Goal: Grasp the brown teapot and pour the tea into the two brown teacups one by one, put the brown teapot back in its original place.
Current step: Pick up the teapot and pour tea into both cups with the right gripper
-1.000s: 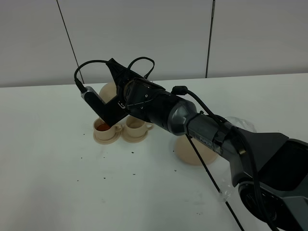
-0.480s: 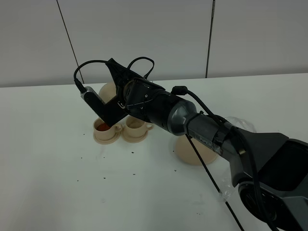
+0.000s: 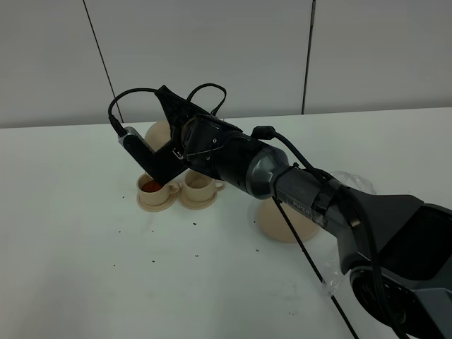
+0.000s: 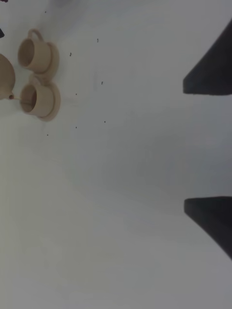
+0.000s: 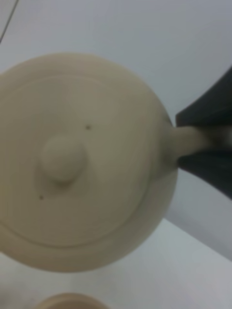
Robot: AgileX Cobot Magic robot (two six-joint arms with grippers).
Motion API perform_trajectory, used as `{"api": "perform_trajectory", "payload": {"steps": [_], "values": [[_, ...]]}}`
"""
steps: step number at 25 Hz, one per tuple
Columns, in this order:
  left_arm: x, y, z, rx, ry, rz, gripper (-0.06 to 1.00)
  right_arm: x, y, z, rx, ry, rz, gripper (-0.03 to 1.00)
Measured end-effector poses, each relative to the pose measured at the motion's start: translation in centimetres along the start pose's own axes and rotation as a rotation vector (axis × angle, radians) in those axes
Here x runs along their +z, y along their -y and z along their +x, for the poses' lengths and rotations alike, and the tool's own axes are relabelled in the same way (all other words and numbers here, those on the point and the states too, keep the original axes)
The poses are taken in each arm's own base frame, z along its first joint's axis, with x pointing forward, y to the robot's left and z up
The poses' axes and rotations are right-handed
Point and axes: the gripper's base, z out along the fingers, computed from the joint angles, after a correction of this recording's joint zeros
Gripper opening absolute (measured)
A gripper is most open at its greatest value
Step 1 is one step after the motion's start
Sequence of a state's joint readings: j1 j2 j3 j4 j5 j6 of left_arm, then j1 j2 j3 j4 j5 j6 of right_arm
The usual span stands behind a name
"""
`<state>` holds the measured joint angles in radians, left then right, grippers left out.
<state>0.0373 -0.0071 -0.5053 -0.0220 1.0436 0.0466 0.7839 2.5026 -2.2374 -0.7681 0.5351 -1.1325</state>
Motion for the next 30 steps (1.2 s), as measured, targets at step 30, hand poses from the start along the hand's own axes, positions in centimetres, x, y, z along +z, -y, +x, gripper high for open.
{"api": "perform_trajectory", "payload": {"steps": [30], "values": [[0.0,0.0,0.0,0.0,0.0,0.0,0.53,0.0,-0.01,0.01,-0.004,-0.001,-0.001,0.09]]}}
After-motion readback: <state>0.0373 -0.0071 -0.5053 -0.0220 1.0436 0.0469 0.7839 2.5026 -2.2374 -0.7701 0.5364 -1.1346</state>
